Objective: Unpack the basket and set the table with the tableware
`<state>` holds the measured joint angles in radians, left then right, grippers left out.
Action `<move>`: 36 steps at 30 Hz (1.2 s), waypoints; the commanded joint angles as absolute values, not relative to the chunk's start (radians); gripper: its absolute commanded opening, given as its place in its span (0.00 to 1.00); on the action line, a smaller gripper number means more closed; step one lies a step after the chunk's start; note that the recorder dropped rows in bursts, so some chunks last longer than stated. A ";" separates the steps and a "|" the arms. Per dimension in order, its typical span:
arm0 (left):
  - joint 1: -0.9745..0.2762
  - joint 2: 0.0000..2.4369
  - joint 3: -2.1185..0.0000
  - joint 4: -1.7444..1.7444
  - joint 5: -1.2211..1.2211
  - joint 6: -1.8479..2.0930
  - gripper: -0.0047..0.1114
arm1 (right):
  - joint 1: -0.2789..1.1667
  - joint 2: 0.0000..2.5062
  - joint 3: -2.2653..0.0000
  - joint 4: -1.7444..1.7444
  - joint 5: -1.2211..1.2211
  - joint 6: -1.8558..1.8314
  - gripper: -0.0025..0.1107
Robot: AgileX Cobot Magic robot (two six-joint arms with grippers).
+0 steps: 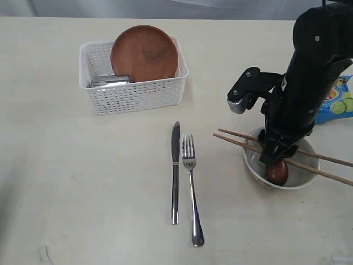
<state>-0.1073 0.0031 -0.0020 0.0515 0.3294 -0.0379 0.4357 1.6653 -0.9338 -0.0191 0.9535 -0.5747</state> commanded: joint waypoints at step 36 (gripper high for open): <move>-0.114 0.000 0.000 0.049 0.319 -0.037 0.04 | 0.434 1.688 -0.938 -0.069 0.922 -0.599 0.45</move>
